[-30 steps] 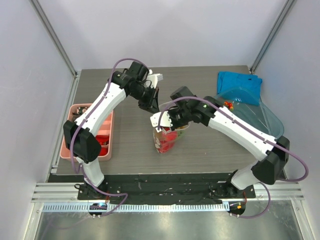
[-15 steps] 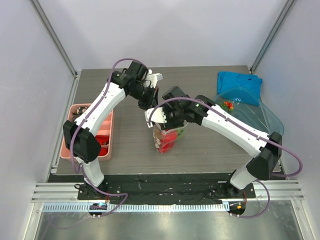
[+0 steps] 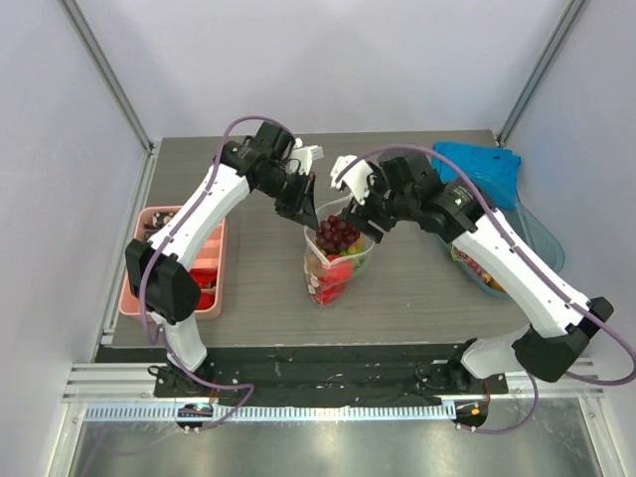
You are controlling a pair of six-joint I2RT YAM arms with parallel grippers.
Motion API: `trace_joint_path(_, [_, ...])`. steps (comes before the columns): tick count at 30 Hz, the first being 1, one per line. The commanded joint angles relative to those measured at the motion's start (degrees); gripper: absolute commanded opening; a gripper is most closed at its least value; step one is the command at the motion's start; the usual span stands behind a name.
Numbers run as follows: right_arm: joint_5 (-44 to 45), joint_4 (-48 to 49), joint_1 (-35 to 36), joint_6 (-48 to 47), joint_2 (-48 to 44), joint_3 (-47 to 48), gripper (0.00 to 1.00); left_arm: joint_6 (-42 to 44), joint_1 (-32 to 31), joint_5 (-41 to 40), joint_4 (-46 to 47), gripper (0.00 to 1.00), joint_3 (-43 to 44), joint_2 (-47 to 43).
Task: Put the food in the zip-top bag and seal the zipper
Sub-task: Place the fake fruit in the zipper food storage bag, then adjust the zipper food storage bag at the center of the board.
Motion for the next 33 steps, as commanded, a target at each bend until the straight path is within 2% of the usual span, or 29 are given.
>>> trace_joint_path(1, [-9.0,-1.8,-6.6,14.3,2.8,-1.9,0.75,-0.7,0.3,1.8,1.3,0.01,-0.6,-2.2])
trace_joint_path(5, [-15.4,-3.6,-10.5,17.5,4.9,-3.4,0.72,-0.8,0.3,1.5,1.3,0.04,-1.0,-2.6])
trace_joint_path(8, [-20.3,-4.4,-11.2,18.9,5.7,-5.1,0.56,-1.2,0.2,1.1,1.1,0.07,-1.5,-3.0])
trace_joint_path(9, [-22.1,-5.0,-11.5,19.3,6.2,-5.1,0.39,-1.2,0.2,1.2,0.8,0.13,-1.5,-3.1])
trace_joint_path(10, [-30.3,-8.3,-12.8,18.9,7.6,-3.9,0.12,-1.2,0.0,1.2,0.3,0.16,-1.2,-3.4])
trace_joint_path(11, [-32.9,-9.2,-13.6,19.0,7.9,-2.3,0.01,-0.6,-0.3,1.0,-0.2,0.17,-0.8,-3.5])
trace_joint_path(12, [-35.2,-9.6,-15.8,19.7,7.8,-1.5,0.01,-0.1,-0.6,0.6,-1.4,0.15,-0.3,-4.1])
trace_joint_path(13, [-40.5,-9.7,-16.9,21.2,7.7,-0.8,0.01,0.2,-0.7,-0.2,-2.1,0.09,0.8,-4.2])
trace_joint_path(15, [-45.4,-9.4,-19.7,23.3,6.7,1.7,0.01,1.1,-0.8,0.2,-5.5,0.0,3.0,-4.5])
trace_joint_path(17, [-49.8,-7.9,-20.1,26.7,5.5,2.7,0.01,1.6,-0.8,1.3,-7.1,0.0,5.6,-5.2])
trace_joint_path(21, [-50.7,-4.6,-20.2,27.9,4.8,-1.4,0.01,3.5,-1.3,2.0,-8.2,0.0,5.9,-7.0])
trace_joint_path(26, [-45.7,-3.3,-20.1,23.6,7.3,-3.5,0.01,3.6,-1.3,-0.8,-7.0,0.0,0.7,-4.9])
trace_joint_path(28, [-40.5,-3.9,-20.2,22.4,8.5,-2.4,0.03,2.7,-1.4,-2.1,-4.3,0.0,-0.5,-4.5])
trace_joint_path(30, [-37.6,-5.0,-20.4,21.3,9.0,-1.2,0.25,2.3,-1.3,-4.0,-2.6,0.0,-1.9,-4.5])
trace_joint_path(31, [-37.4,-6.3,-21.0,21.0,8.8,0.2,0.37,1.9,-1.3,-4.5,-1.9,0.0,-2.3,-4.4])
trace_joint_path(32, [-37.3,-7.2,-23.0,20.8,8.5,1.0,0.67,1.9,-1.3,-4.9,-1.2,0.0,-2.4,-4.2])
trace_joint_path(33, [-37.2,-8.0,-24.5,19.6,8.4,1.9,0.78,1.9,-1.3,-4.7,-1.2,0.0,-2.4,-4.1])
